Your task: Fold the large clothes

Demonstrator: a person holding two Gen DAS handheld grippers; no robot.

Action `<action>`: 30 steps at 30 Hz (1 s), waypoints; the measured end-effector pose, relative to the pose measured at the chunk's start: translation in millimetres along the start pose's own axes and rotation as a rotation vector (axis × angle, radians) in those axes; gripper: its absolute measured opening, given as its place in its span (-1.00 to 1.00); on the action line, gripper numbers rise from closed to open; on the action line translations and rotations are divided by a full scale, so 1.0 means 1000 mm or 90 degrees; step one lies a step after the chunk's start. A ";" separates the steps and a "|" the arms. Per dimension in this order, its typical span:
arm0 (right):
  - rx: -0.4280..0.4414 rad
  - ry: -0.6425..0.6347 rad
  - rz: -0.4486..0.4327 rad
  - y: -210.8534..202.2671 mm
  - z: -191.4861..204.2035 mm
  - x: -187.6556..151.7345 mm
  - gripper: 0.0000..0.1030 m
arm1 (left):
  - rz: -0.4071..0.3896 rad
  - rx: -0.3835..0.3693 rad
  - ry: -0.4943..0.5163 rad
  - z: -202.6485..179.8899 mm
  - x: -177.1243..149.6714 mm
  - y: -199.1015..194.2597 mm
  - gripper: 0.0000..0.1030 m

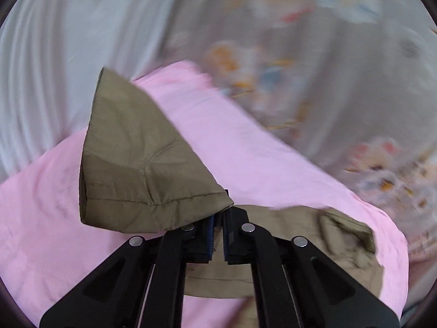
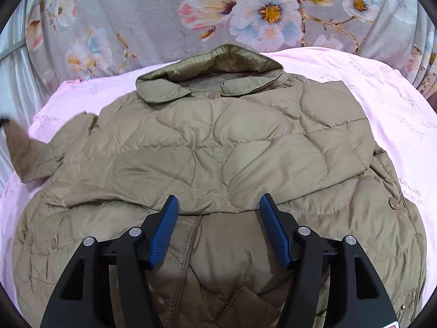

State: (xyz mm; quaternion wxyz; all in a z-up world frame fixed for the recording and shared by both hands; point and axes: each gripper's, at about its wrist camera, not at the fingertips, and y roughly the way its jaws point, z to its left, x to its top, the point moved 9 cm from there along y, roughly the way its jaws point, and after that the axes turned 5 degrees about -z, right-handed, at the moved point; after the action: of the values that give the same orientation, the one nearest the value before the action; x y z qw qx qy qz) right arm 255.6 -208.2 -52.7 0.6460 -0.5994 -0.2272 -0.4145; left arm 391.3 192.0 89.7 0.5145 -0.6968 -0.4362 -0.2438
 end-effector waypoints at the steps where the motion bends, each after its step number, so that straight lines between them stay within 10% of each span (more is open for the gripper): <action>1: 0.000 0.010 -0.005 -0.002 -0.003 0.002 0.19 | -0.007 -0.027 0.026 -0.030 0.001 -0.011 -0.94; 10: -0.046 0.092 -0.030 -0.033 -0.064 0.025 0.20 | 0.079 -0.207 0.180 -0.247 -0.112 -0.073 -0.83; 14: -0.055 0.118 -0.030 -0.043 -0.093 0.022 0.21 | 0.149 -0.244 0.165 -0.272 -0.190 -0.074 0.32; 18: -0.046 0.122 -0.030 -0.051 -0.104 0.017 0.25 | 0.178 -0.270 0.081 -0.254 -0.215 -0.064 0.69; 30: 0.047 0.157 0.021 -0.027 -0.082 0.030 0.36 | 0.210 -0.127 -0.179 -0.077 -0.154 0.019 0.66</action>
State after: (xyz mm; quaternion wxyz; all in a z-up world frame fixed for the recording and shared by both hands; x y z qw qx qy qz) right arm 233.2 -293.1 -27.9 0.6973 -0.5238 -0.1511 -0.4654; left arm 339.2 63.4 -13.8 0.4099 -0.8331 -0.3579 -0.0991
